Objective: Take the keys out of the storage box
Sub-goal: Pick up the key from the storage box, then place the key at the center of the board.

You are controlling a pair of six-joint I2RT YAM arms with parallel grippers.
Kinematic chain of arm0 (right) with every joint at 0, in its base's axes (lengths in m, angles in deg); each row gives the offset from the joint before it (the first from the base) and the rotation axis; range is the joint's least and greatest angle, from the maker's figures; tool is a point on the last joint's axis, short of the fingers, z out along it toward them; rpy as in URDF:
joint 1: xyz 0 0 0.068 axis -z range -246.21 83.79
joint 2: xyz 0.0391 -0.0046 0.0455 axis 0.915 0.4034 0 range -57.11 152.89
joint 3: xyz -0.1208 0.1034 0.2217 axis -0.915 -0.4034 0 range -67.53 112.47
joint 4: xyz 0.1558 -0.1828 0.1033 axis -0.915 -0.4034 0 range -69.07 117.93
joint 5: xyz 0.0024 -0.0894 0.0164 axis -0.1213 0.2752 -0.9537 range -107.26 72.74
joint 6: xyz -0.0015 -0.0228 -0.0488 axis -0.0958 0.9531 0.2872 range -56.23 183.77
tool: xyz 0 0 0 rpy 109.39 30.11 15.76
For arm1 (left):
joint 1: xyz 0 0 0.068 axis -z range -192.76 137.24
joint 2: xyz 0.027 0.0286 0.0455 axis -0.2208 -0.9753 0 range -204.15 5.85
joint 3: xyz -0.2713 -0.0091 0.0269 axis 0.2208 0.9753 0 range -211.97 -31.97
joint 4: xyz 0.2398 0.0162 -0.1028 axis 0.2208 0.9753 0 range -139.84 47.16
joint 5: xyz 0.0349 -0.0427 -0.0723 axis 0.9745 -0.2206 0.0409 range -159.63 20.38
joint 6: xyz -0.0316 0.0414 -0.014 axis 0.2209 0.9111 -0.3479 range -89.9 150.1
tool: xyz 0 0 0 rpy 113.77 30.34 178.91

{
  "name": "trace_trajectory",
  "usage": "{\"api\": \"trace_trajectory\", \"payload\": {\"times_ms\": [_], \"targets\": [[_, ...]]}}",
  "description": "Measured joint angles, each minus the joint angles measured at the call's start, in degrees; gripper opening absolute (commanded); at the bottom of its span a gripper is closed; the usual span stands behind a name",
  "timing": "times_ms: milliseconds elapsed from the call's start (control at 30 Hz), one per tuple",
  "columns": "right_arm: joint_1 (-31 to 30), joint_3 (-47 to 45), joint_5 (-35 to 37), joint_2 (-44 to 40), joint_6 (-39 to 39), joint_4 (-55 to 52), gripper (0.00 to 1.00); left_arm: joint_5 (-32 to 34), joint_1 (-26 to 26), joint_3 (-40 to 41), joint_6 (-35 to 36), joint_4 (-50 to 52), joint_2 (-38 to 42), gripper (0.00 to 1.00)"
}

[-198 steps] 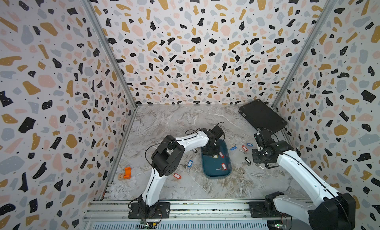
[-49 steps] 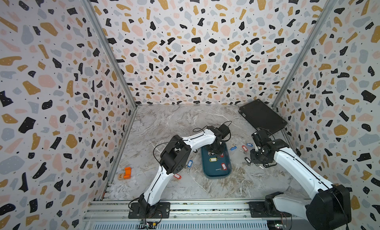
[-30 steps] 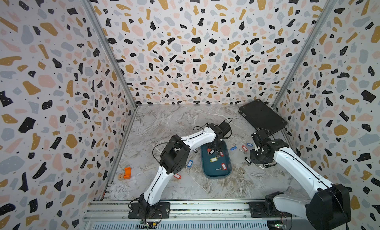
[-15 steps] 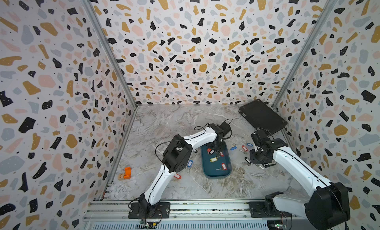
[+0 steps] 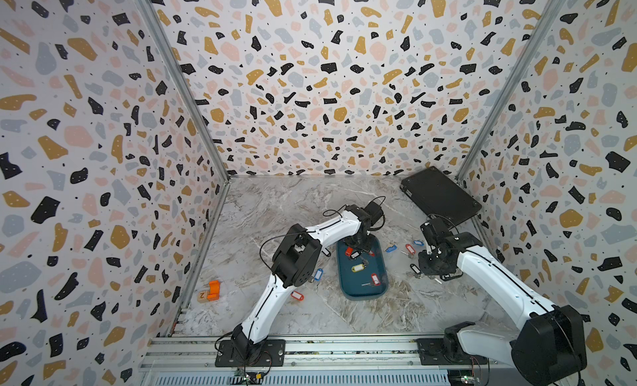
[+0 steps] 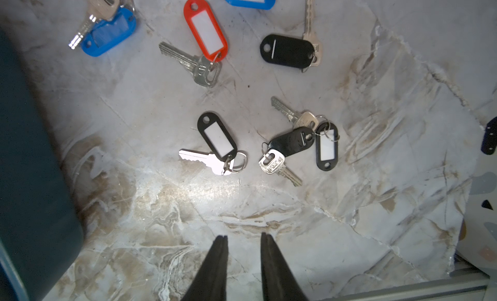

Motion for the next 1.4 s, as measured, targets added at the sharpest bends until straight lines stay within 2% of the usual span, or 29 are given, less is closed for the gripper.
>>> {"api": "trace_trajectory", "payload": {"times_ms": [67,367,733,967,1133,1400], "targets": [[0.0,0.0,0.0,0.02,0.0,0.0,0.27,-0.22,0.0,0.07,-0.02,-0.07,0.0,0.0],[0.0,0.0,0.02,0.02,0.0,0.0,0.27,-1.36,-0.02,1.22,-0.09,0.11,1.11,0.0],[0.0,0.0,0.02,0.02,0.0,0.0,0.26,-1.49,-0.02,2.12,-0.42,1.03,9.88,0.0],[0.0,0.0,0.02,0.02,0.0,0.0,0.26,-2.25,-1.22,2.51,-0.44,1.53,11.52,0.0],[0.0,0.0,0.0,0.02,0.0,0.0,0.26,-3.19,-6.14,5.35,-0.44,1.46,12.92,0.0],[0.0,0.0,-0.02,0.02,0.0,0.0,0.26,-2.25,-20.59,9.75,0.04,0.2,17.09,0.0]]}}
